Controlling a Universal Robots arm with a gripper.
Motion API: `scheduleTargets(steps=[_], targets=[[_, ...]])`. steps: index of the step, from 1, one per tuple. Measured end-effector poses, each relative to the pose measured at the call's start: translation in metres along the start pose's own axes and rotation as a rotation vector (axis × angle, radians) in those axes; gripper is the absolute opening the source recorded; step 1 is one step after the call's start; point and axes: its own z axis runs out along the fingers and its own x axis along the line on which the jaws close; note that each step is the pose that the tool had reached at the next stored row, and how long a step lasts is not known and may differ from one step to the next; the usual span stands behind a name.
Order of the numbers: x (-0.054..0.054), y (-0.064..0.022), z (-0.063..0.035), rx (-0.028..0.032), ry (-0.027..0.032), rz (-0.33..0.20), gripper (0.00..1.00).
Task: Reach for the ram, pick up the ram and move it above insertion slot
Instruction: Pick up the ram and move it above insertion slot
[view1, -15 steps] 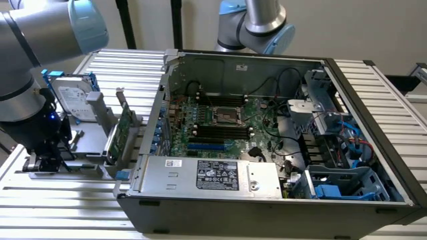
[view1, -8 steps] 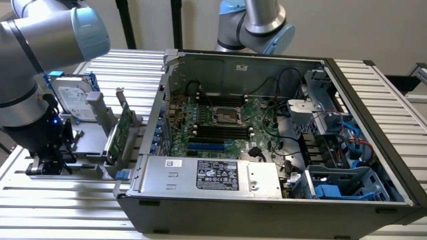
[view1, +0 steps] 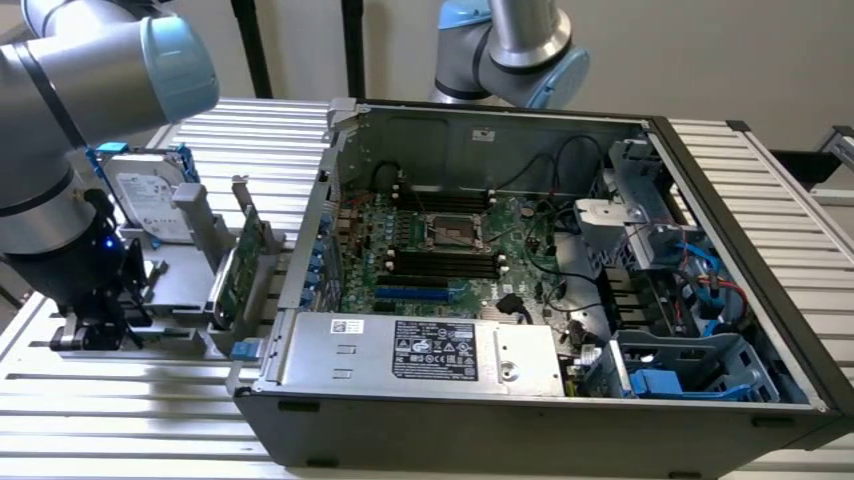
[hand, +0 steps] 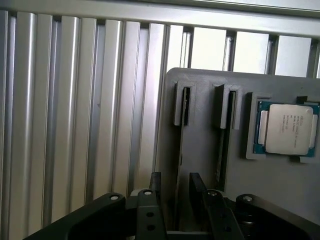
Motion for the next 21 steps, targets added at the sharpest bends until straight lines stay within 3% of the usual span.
scheduleTargets(steps=[11, 12, 13, 14, 21], targets=[[-0.0001, 0.0006, 0.0009, 0.0001, -0.0004, 0.016, 0.35], [-0.0001, 0.0006, 0.0009, 0.0001, -0.0003, 0.017, 0.28], [-0.0001, 0.0007, 0.0009, 0.0, -0.0004, 0.017, 0.28], [-0.0001, 0.0006, 0.0009, 0.0, -0.0004, 0.017, 0.16], [-0.0002, 0.0006, 0.0011, 0.0001, -0.0007, 0.034, 0.13]])
